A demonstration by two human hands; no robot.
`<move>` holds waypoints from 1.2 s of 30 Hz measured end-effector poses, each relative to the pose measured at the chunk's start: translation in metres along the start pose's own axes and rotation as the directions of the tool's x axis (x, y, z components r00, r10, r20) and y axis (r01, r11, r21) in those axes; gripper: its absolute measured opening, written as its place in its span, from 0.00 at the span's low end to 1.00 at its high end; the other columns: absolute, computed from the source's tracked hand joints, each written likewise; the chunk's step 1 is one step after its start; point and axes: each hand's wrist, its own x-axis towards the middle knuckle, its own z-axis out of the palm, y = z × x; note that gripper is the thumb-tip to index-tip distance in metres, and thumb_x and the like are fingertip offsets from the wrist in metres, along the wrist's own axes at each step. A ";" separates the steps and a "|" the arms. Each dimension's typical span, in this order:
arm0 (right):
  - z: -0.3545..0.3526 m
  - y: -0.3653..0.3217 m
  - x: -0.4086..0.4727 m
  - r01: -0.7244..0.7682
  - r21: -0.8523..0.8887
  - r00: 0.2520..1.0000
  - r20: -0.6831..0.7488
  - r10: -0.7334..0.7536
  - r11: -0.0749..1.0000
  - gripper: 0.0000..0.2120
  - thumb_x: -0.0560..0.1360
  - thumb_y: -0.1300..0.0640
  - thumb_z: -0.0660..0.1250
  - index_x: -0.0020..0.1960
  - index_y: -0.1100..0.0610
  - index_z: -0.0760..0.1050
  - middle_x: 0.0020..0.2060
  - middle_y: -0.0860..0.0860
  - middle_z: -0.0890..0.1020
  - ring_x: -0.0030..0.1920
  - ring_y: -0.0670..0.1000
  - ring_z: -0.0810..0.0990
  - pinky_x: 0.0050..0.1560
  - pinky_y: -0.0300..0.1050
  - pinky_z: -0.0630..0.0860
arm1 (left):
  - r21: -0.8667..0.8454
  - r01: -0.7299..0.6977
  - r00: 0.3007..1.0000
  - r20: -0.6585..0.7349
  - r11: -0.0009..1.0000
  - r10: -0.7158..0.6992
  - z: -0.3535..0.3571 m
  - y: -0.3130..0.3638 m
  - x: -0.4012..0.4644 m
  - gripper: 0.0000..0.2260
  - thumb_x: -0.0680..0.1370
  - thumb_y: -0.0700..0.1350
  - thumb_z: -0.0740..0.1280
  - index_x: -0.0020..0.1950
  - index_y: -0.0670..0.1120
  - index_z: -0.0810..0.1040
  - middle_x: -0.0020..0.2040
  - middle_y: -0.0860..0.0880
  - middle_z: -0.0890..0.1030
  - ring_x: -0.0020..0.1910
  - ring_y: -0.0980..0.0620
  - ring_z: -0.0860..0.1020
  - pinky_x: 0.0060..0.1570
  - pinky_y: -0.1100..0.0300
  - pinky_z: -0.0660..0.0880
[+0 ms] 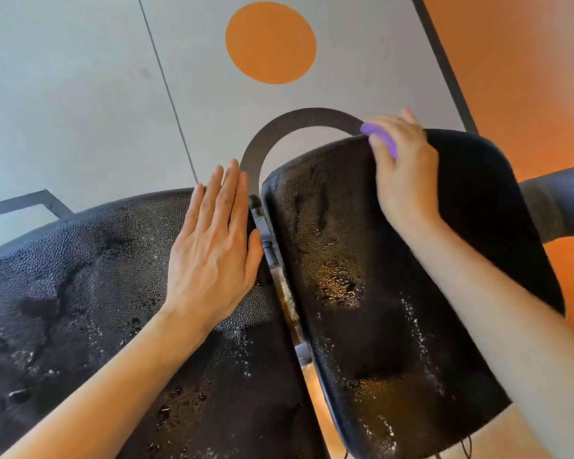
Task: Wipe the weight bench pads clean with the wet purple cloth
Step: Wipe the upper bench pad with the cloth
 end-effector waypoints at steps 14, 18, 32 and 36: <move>0.040 -0.045 -0.056 0.216 0.039 0.974 0.061 -0.218 0.976 0.16 0.80 0.62 0.63 0.67 0.63 0.74 0.67 0.56 0.75 0.76 0.57 0.62 0.74 0.47 0.64 | -0.010 -0.008 0.999 -0.036 1.000 0.008 0.002 0.002 -0.001 0.27 0.84 0.50 0.51 0.80 0.38 0.53 0.81 0.40 0.54 0.81 0.44 0.50 0.80 0.50 0.46; 0.013 -0.025 -0.107 0.331 -0.042 0.919 0.243 -0.312 0.943 0.22 0.81 0.58 0.61 0.74 0.63 0.65 0.75 0.57 0.65 0.78 0.56 0.54 0.74 0.55 0.64 | -0.015 -0.005 0.999 -0.042 1.000 0.004 0.001 0.002 -0.001 0.27 0.84 0.50 0.52 0.80 0.38 0.53 0.81 0.40 0.54 0.81 0.43 0.50 0.80 0.51 0.45; 0.030 -0.043 -0.116 0.353 -0.091 0.919 0.220 -0.327 0.931 0.19 0.79 0.65 0.64 0.69 0.66 0.71 0.71 0.59 0.71 0.75 0.61 0.61 0.73 0.61 0.63 | -0.003 -0.008 0.998 -0.061 1.000 0.008 0.002 0.003 -0.001 0.27 0.84 0.49 0.52 0.80 0.38 0.53 0.81 0.40 0.53 0.81 0.43 0.50 0.80 0.51 0.44; 0.063 -0.076 -0.055 0.326 -0.070 0.943 0.096 -0.319 0.943 0.16 0.80 0.59 0.61 0.63 0.66 0.76 0.65 0.59 0.77 0.73 0.62 0.66 0.71 0.62 0.65 | -0.003 -0.018 0.997 -0.074 1.000 0.018 0.004 0.002 -0.001 0.27 0.83 0.49 0.52 0.79 0.38 0.55 0.81 0.40 0.54 0.81 0.43 0.51 0.80 0.51 0.44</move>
